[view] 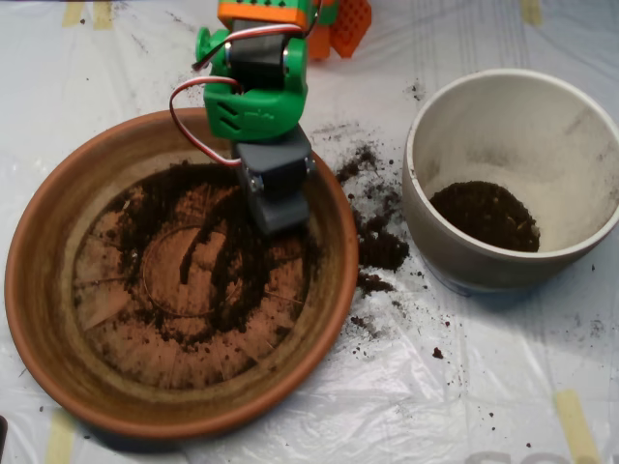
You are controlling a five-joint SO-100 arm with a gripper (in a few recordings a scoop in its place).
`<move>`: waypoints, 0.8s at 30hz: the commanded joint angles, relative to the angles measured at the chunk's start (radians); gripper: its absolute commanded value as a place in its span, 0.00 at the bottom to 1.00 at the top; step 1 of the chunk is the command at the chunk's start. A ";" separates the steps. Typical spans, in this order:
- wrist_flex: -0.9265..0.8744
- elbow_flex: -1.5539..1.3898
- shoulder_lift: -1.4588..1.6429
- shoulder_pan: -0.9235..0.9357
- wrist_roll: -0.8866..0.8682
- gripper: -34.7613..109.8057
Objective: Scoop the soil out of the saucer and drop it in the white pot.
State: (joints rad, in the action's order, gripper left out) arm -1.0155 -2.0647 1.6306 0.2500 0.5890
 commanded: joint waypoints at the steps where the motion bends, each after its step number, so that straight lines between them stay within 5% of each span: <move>1: -0.080 0.080 0.104 0.009 -0.028 0.24; 15: -0.250 0.259 0.449 -0.048 -0.374 0.24; 24: -0.457 0.606 0.382 -0.221 -0.465 0.24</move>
State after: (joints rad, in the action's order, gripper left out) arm -1.4005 -1.6628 1.9972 0.0798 0.1365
